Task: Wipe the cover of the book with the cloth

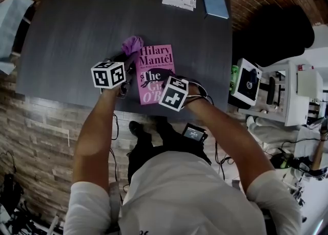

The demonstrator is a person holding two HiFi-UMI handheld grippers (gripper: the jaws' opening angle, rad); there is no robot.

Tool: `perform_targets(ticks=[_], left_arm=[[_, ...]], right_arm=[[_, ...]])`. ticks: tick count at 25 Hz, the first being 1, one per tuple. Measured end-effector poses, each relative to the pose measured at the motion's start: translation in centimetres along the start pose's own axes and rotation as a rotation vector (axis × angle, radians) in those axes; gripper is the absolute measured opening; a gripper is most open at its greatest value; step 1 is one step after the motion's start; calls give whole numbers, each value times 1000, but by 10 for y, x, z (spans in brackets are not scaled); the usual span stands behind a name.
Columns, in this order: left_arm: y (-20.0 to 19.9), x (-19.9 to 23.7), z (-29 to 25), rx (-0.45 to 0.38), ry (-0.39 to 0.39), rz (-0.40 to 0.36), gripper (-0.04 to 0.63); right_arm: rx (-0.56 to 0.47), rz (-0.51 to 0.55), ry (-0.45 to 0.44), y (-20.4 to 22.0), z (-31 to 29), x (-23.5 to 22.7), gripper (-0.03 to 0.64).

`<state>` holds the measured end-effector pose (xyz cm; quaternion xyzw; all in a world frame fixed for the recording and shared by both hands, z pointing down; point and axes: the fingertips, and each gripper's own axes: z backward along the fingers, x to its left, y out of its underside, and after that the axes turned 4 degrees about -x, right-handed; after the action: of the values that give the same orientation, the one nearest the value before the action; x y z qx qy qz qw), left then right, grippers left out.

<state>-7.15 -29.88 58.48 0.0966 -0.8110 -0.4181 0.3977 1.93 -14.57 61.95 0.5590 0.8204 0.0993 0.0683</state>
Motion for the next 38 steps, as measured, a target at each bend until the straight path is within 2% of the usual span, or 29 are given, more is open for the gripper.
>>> perform_targets(ticks=[15, 38], left_arm=[[36, -28, 27, 32, 50, 47, 86], [79, -62, 66, -14, 65, 165, 85]], right_arm=[[39, 26, -6, 2, -2, 1, 14], [55, 39, 17, 1, -2, -1, 11]])
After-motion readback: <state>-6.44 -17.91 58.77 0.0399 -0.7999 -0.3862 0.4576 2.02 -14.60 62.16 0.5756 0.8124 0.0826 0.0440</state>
